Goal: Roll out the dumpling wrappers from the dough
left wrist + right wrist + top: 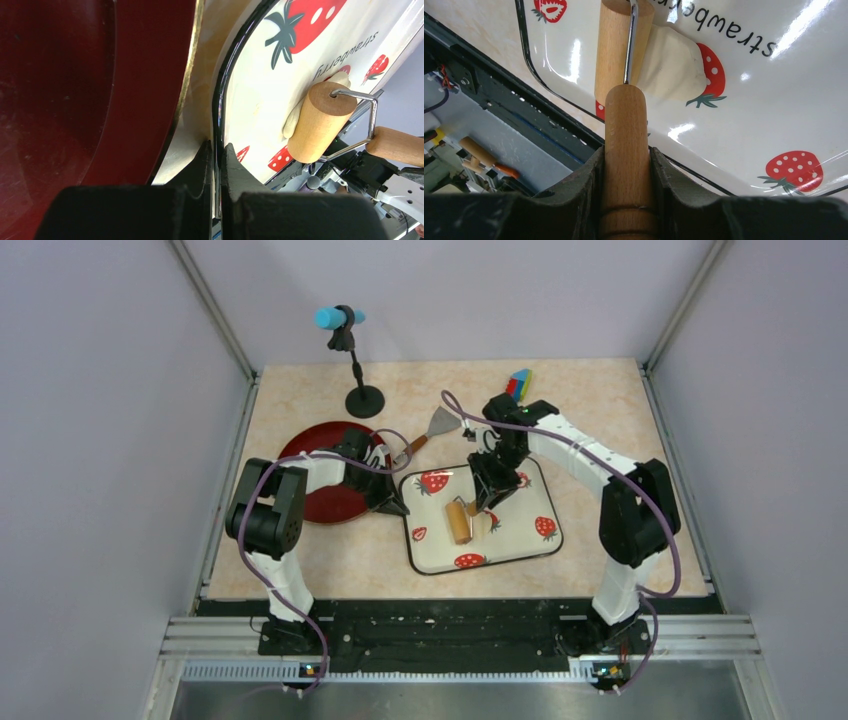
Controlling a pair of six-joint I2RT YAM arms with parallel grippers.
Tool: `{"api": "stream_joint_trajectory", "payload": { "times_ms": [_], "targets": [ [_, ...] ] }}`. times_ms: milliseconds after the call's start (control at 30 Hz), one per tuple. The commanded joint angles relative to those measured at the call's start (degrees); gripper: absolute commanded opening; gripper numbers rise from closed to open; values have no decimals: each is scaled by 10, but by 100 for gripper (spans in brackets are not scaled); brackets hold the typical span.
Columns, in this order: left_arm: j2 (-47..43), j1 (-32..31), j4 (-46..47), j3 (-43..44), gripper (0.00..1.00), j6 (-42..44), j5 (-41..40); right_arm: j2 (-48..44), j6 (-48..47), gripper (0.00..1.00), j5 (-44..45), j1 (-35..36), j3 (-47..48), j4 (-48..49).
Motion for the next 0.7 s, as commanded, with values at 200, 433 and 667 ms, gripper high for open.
{"api": "stream_joint_trajectory", "payload": {
  "times_ms": [200, 433, 667],
  "targets": [
    [45, 2, -10, -40, 0, 54, -196, 24, -25, 0, 62, 56, 13, 71],
    [44, 2, -11, -40, 0, 54, -196, -54, -11, 0, 174, 56, 57, 92],
    [46, 2, -10, -39, 0, 54, -195, -129, -2, 0, 221, 52, 41, 125]
  ]
}}
